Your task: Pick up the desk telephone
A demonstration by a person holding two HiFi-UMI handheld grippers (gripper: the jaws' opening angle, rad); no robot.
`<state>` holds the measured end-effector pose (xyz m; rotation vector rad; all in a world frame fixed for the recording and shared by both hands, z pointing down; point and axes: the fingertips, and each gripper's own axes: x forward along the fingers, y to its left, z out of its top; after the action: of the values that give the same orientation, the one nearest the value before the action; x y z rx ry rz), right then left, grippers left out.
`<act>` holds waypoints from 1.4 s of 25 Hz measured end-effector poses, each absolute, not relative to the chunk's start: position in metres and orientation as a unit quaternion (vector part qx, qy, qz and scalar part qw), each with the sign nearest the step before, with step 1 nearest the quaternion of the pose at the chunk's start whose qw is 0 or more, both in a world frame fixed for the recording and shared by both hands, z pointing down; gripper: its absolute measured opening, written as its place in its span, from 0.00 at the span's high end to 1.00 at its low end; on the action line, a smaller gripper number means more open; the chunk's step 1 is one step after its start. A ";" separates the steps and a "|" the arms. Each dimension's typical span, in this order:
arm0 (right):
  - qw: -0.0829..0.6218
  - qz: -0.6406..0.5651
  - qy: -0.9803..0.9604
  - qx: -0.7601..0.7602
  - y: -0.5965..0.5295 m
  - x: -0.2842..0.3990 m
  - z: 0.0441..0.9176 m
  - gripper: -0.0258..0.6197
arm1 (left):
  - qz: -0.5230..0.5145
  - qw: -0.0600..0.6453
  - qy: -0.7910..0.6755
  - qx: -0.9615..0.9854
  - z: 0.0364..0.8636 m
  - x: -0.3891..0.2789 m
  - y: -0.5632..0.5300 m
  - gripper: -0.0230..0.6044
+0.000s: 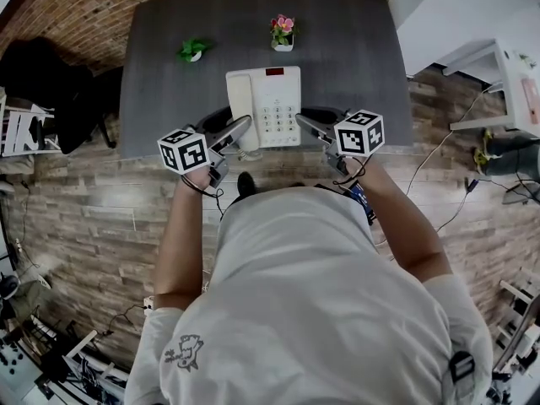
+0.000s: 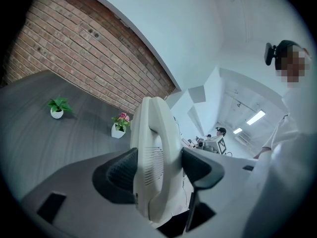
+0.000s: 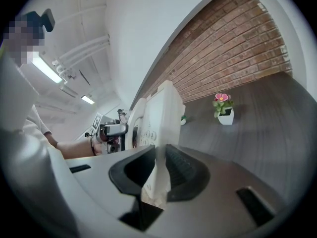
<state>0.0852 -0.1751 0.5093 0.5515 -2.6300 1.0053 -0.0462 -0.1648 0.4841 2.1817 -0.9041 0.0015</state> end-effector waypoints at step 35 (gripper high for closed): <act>0.104 0.358 -0.910 0.183 -0.026 0.066 0.491 0.86 | 0.019 0.377 -0.368 0.850 0.468 -0.065 -0.011 0.49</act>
<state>0.0658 -0.0262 0.4911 0.5395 -2.6825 1.0573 -0.0651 -0.0108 0.4677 2.1726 -0.9419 0.0477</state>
